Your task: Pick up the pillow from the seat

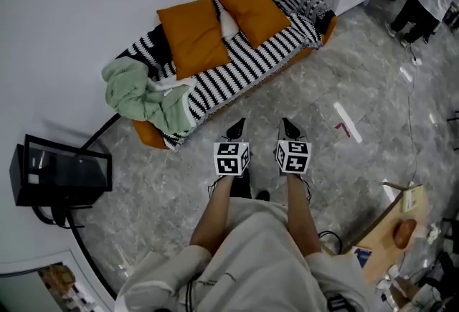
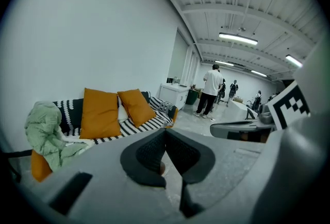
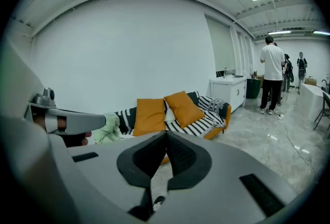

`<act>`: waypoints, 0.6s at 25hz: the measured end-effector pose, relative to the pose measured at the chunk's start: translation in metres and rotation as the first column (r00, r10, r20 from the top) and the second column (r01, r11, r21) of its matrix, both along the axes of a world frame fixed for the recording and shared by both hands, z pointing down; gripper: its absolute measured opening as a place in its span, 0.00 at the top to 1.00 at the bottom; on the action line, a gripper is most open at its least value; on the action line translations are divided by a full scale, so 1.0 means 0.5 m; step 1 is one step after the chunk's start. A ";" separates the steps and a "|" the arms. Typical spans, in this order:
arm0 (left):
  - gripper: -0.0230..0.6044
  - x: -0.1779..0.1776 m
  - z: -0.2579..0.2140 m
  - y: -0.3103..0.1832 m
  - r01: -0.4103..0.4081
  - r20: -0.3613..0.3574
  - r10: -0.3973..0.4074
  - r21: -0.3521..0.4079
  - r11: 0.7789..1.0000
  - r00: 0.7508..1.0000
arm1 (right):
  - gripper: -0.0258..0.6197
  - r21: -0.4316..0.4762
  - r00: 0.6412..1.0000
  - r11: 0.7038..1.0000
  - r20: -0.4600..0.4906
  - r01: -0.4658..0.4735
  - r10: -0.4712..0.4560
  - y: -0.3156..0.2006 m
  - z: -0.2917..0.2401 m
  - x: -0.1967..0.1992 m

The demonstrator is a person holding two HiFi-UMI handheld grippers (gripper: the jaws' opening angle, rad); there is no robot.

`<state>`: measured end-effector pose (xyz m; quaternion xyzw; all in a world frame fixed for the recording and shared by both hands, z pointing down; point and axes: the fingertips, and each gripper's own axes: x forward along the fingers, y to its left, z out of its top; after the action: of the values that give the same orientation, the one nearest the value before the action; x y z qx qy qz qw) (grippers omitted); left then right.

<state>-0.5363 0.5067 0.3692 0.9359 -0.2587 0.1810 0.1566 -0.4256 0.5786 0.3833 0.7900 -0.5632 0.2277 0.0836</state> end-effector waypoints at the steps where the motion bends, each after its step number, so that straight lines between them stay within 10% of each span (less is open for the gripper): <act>1: 0.95 0.011 0.002 -0.018 -0.004 -0.001 0.004 -0.004 1.000 1.000 | 0.95 -0.003 1.000 1.000 -0.002 -0.002 0.002 -0.016 0.000 0.011; 15: 0.95 0.161 0.032 -0.276 -0.068 0.001 0.068 -0.039 0.997 0.998 | 0.95 -0.059 0.998 0.996 0.012 -0.065 0.066 -0.247 0.028 0.141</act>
<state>-0.4560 0.3688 0.3852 0.9407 -0.2235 0.1922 0.1681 -0.3548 0.4553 0.3971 0.8037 -0.5305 0.2520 0.0953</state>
